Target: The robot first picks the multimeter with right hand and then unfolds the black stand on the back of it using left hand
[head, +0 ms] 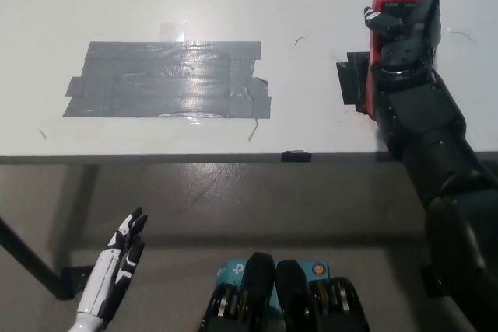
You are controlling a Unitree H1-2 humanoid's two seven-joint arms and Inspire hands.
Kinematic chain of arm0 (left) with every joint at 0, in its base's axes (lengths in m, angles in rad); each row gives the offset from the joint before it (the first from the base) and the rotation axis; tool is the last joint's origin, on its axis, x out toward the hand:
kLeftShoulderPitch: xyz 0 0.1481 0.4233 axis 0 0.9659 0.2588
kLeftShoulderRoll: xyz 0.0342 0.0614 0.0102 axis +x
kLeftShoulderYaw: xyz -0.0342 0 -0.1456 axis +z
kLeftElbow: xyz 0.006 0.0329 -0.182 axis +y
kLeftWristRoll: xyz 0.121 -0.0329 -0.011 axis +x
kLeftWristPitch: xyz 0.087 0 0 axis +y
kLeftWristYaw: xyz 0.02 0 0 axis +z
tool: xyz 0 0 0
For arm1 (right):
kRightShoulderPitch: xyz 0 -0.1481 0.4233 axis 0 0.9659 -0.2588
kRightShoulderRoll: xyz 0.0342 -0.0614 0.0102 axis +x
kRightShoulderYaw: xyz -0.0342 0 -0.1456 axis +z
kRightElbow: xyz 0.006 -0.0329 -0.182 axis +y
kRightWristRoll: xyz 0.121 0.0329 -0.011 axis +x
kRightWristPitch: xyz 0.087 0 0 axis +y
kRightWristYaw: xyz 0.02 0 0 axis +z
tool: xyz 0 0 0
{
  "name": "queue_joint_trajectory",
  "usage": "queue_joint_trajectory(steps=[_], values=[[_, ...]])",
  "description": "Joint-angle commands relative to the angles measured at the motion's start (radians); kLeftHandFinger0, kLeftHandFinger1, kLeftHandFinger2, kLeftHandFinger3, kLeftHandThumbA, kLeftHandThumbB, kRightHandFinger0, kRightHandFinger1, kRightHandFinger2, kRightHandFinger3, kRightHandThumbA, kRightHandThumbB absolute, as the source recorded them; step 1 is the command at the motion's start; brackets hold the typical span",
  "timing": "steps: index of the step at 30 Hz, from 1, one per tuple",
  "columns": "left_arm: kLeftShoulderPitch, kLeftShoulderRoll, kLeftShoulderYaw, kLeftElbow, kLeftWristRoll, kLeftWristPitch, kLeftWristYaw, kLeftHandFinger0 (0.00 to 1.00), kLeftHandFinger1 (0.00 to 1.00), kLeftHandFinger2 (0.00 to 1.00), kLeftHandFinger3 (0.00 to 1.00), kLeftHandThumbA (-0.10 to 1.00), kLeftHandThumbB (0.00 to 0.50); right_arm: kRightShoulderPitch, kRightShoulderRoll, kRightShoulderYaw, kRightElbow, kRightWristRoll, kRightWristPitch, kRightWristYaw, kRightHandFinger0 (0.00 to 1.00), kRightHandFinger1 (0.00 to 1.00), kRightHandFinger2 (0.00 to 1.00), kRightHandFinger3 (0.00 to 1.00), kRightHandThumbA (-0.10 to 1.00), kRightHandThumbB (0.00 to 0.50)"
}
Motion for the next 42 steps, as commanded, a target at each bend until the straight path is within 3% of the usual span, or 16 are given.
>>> queue_joint_trajectory(steps=[1,3,4,5,6,7,8,9,12,25,28,31,34,37,40,42], values=[[-0.021,0.015,0.012,-0.028,0.0,-0.024,0.002,1.0,1.0,1.0,1.0,1.0,0.114,-0.051,-0.008,0.057,0.047,-0.016,0.039,0.054,1.0,1.0,1.0,1.0,0.5,0.498],[-0.022,0.016,0.011,-0.025,-0.005,-0.03,0.0,1.0,1.0,1.0,1.0,1.0,0.112,-0.057,-0.021,0.124,0.077,-0.062,0.08,0.096,1.0,1.0,1.0,1.0,0.36,0.438],[-0.024,0.017,0.012,-0.021,-0.008,-0.033,-0.001,1.0,1.0,1.0,1.0,1.0,0.114,-0.051,-0.027,0.162,0.089,-0.085,0.08,0.084,0.78,0.73,0.82,1.0,0.07,0.341],[-0.025,0.017,0.012,-0.019,-0.008,-0.033,0.0,1.0,1.0,1.0,1.0,1.0,0.114,-0.045,-0.029,0.193,0.097,-0.107,0.075,0.062,0.44,0.46,0.62,1.0,-0.04,0.323],[-0.028,0.017,0.012,-0.018,-0.008,-0.034,0.0,1.0,1.0,1.0,1.0,1.0,0.114,-0.041,-0.033,0.211,0.102,-0.104,0.069,0.062,0.27,0.34,0.49,0.98,-0.1,0.284],[-0.031,0.016,0.012,-0.017,-0.011,-0.034,0.0,1.0,1.0,1.0,1.0,1.0,0.114,-0.036,-0.035,0.216,0.103,-0.102,0.054,0.055,0.21,0.3,0.42,0.65,-0.1,0.274],[-0.036,0.014,0.013,-0.015,-0.016,-0.035,0.0,1.0,1.0,1.0,1.0,1.0,0.11,-0.026,-0.039,0.224,0.102,-0.094,0.027,0.041,0.13,0.21,0.32,0.46,-0.1,0.269],[-0.039,0.014,0.013,-0.014,-0.012,-0.034,0.002,1.0,1.0,1.0,1.0,1.0,0.115,-0.022,-0.04,0.228,0.102,-0.087,0.017,0.037,0.09,0.17,0.27,0.35,-0.1,0.263],[-0.042,0.017,0.013,-0.017,-0.006,-0.031,0.002,1.0,1.0,1.0,1.0,1.0,0.103,-0.018,-0.043,0.226,0.102,-0.072,-0.01,0.037,0.22,0.28,0.34,0.35,-0.1,0.262],[-0.054,0.02,0.015,-0.025,-0.01,-0.021,-0.001,1.0,1.0,1.0,1.0,1.0,0.095,-0.025,-0.046,0.166,0.088,-0.019,-0.117,0.005,0.0,0.0,0.02,0.04,-0.1,0.267],[-0.059,0.02,0.016,-0.02,-0.01,-0.026,0.0,1.0,1.0,1.0,1.0,1.0,0.101,-0.032,-0.046,0.148,0.074,-0.005,-0.159,-0.005,0.18,0.12,0.05,0.06,-0.1,0.253],[-0.061,0.02,0.015,-0.018,-0.01,-0.027,0.0,1.0,1.0,1.0,1.0,1.0,0.115,-0.041,-0.041,0.086,0.037,0.046,-0.221,0.005,0.02,0.01,0.14,0.22,-0.1,0.242],[-0.064,0.024,0.014,-0.015,-0.002,-0.029,0.001,1.0,1.0,1.0,1.0,1.0,0.122,-0.047,-0.035,0.021,-0.017,0.101,-0.256,0.038,0.0,0.04,0.59,0.59,-0.1,0.216],[-0.065,0.025,0.014,-0.015,-0.004,-0.028,0.0,1.0,1.0,1.0,1.0,1.0,0.127,-0.03,-0.014,-0.074,-0.157,0.202,-0.291,0.095,0.0,0.08,0.75,0.71,-0.1,0.167],[-0.058,0.023,0.012,-0.022,-0.006,-0.028,-0.001,1.0,1.0,1.0,1.0,1.0,0.129,0.017,0.017,-0.151,-0.361,0.304,-0.25,0.185,0.0,0.33,0.77,0.69,-0.1,0.168],[-0.053,0.021,0.012,-0.035,-0.006,-0.02,-0.002,1.0,1.0,1.0,1.0,1.0,0.124,0.046,0.039,-0.179,-0.474,0.36,-0.221,0.219,0.0,0.32,0.76,0.69,-0.1,0.189]])
